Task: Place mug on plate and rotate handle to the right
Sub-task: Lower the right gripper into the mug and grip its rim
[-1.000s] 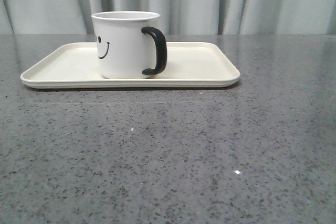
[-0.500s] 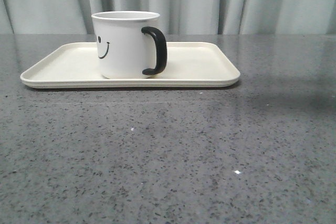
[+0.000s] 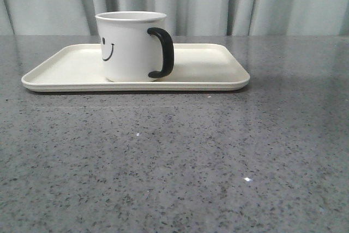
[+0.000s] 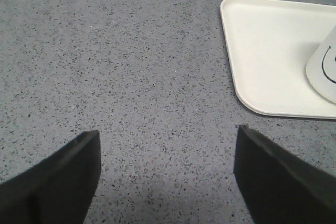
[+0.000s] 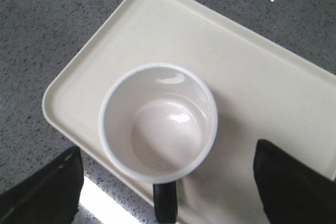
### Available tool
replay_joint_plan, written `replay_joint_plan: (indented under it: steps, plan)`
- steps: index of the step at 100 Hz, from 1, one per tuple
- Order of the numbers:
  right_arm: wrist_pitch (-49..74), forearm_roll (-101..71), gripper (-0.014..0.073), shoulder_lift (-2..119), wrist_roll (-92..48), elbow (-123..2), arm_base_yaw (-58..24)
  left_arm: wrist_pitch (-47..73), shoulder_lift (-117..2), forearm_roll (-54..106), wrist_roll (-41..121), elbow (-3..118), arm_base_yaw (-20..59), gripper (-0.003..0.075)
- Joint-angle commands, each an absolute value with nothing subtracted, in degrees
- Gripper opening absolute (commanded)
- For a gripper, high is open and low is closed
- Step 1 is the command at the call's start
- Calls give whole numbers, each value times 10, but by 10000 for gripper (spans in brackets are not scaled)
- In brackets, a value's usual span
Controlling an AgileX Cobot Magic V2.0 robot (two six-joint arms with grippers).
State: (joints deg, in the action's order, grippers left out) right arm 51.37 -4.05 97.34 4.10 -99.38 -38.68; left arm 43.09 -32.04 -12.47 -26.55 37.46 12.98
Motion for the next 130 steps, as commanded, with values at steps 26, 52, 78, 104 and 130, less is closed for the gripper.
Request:
replay_joint_plan:
  steps: [26, 52, 78, 104, 130]
  plan:
    - [493, 20, 648, 1037, 74, -1086, -385, 391, -321, -128, -270, 390, 128, 512]
    - [501, 20, 646, 1072, 84, -1088, -362, 391, -321, -128, -270, 390, 128, 512]
    - [506, 15, 646, 1096, 90, -1088, -356, 391, -321, -128, -270, 390, 128, 512]
    - [498, 14, 628, 1096, 90, -1088, -358, 391, -321, -128, -270, 390, 128, 512]
    - [500, 14, 282, 1096, 90, -1088, -358, 391, -321, -128, -270, 390, 128, 512]
